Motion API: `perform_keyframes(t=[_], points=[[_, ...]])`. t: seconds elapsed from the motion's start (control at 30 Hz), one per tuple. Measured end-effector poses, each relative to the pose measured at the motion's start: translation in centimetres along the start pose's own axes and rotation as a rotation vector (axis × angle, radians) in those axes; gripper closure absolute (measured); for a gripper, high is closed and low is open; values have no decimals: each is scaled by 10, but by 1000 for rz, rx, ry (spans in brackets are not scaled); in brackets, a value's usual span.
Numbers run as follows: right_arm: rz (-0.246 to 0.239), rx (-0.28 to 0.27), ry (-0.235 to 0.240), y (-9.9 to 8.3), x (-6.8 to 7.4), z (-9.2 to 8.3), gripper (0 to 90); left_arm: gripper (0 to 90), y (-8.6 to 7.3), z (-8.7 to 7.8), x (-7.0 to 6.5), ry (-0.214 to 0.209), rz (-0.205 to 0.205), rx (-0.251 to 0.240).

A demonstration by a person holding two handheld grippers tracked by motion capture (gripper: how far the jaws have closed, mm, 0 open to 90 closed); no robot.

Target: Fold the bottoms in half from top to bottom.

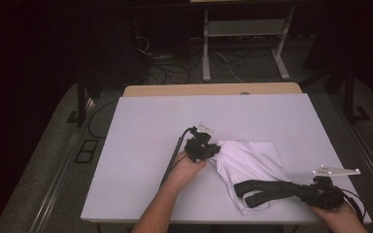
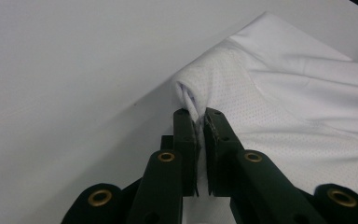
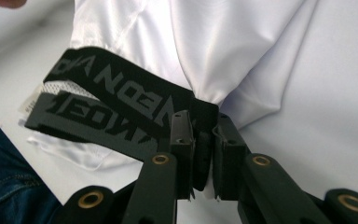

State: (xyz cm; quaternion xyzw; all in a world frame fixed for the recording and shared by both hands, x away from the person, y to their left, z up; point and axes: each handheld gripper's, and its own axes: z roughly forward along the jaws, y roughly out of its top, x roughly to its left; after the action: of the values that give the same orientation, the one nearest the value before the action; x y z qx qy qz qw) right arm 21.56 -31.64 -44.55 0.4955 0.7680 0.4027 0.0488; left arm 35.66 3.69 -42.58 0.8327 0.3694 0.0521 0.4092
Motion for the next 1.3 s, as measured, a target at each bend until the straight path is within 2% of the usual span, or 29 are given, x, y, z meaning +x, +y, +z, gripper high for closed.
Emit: perform_keyframes(t=[0.03, 0.1, 0.13, 0.17, 0.27, 0.3, 0.33, 0.4, 0.43, 0.47, 0.5, 0.57, 0.7, 0.83, 0.87, 0.93, 1.03, 1.1, 1.2, 1.3], points=[[2, -5, 0, -2, 1, -1, 718, 829, 0, 1, -1, 1, 6, 0], [8, -18, -12, -2, 1, -3, 718, 829, 0, 1, -1, 1, 6, 0], [8, -18, -12, -2, 1, -3, 637, 829, -1, 1, -2, 1, 6, -1], [38, -39, -51, -3, -3, -10, 457, 827, -1, 1, -1, 2, 10, 3], [71, -46, -61, -5, -8, -13, 387, 826, -2, 1, -1, 0, 7, 1], [103, -13, -53, -7, -13, -10, 380, 825, -3, 1, -1, 0, 6, 3], [120, 9, -49, -9, -13, -8, 387, 824, -4, 1, -1, -1, 2, 2], [112, 1, -40, -10, -12, -7, 445, 824, -4, 1, -1, -1, 2, 4], [112, 1, -40, -10, -12, -7, 445, 824, -4, 1, -1, -1, 2, 4], [112, 5, -29, -11, -11, -7, 499, 824, -5, 2, -1, -2, 0, 5], [96, 10, -23, -12, -7, -5, 643, 823, -5, 2, -1, 0, -2, 5], [76, 21, -20, -12, -5, -2, 747, 824, -5, 3, 0, 3, 0, 9], [69, 18, -20, -11, -4, -1, 807, 826, -6, 4, 1, 12, -6, 10], [58, -2, -1, -9, -1, -1, 815, 830, -6, 4, 3, 17, -13, 7], [58, -2, -1, -9, -1, -1, 815, 830, -5, 2, 7, 27, -28, -5], [32, -2, 15, -2, 4, 2, 816, 831, -4, 1, 11, 37, -30, -7], [30, -1, 22, 0, 5, 3, 815, 832, -4, -1, 15, 43, -42, -13], [11, -14, 44, 9, 10, 7, 815, 832, -2, -3, 21, 59, -56, -26], [-4, -14, 48, 14, 12, 11, 816, 832, 0, -4, 27, 76, -64, -32], [-25, -10, 57, 27, 17, 22, 815, 832, 5, -7, 40, 102, -89, -37]])
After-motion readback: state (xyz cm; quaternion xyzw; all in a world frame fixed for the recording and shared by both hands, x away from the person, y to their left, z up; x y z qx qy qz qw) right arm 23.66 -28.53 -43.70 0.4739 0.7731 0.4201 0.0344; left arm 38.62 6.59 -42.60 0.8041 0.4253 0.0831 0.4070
